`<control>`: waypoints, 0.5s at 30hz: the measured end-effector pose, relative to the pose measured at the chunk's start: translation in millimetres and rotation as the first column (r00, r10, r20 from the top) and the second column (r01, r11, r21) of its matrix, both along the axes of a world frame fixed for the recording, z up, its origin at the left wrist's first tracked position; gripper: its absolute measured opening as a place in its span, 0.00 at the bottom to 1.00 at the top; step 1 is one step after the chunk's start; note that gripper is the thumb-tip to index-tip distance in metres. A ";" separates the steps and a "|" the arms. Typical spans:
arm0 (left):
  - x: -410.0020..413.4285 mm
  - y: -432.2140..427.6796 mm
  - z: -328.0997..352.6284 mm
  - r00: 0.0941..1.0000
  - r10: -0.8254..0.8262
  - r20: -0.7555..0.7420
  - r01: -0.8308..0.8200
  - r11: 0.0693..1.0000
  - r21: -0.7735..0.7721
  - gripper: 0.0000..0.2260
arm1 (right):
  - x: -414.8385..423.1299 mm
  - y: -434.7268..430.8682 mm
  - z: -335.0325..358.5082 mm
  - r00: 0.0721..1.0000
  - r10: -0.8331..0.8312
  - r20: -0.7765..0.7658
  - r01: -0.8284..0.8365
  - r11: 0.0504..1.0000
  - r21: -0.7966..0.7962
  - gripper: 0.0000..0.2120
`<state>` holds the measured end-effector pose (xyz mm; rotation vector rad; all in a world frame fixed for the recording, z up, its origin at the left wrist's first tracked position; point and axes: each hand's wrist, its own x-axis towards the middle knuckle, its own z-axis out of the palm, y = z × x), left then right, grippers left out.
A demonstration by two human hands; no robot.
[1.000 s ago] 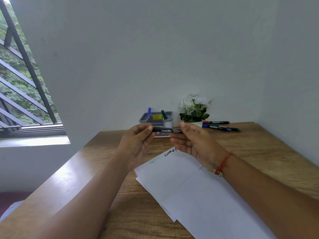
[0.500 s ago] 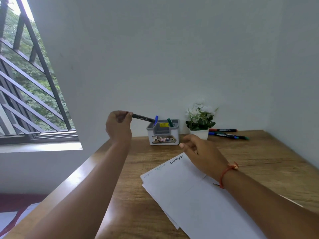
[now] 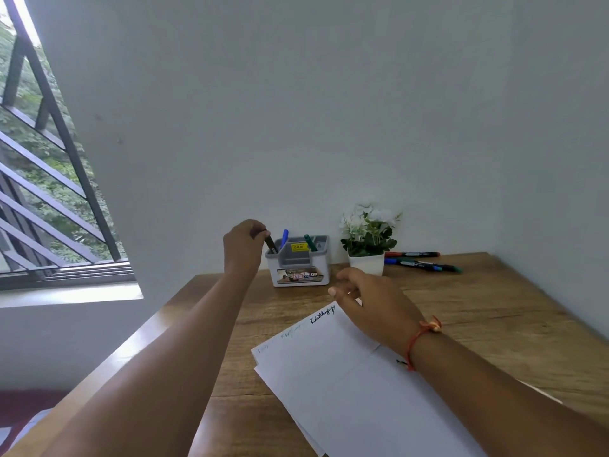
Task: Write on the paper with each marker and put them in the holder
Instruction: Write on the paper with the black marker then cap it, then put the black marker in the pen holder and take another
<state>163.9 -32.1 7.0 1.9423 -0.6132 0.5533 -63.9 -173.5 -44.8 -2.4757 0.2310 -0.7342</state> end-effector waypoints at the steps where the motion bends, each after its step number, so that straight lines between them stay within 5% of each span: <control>1: 1.3 -0.8 -2.4 1.000 -0.002 -0.003 0.002 1.000 0.029 0.04 | 1.0 -0.8 -0.9 1.000 0.000 -0.002 0.000 1.000 -0.009 0.19; 10: -43.3 8.6 -16.8 0.999 0.017 -0.030 -0.019 0.998 -0.066 0.14 | 6.1 -4.8 -7.6 1.000 -0.001 -0.013 0.000 0.999 -0.044 0.21; 15: -92.3 19.9 -42.3 0.986 -0.055 -0.157 0.064 0.997 0.050 0.05 | 5.0 -1.5 -6.2 0.997 -0.045 -0.070 0.035 0.990 -0.138 0.21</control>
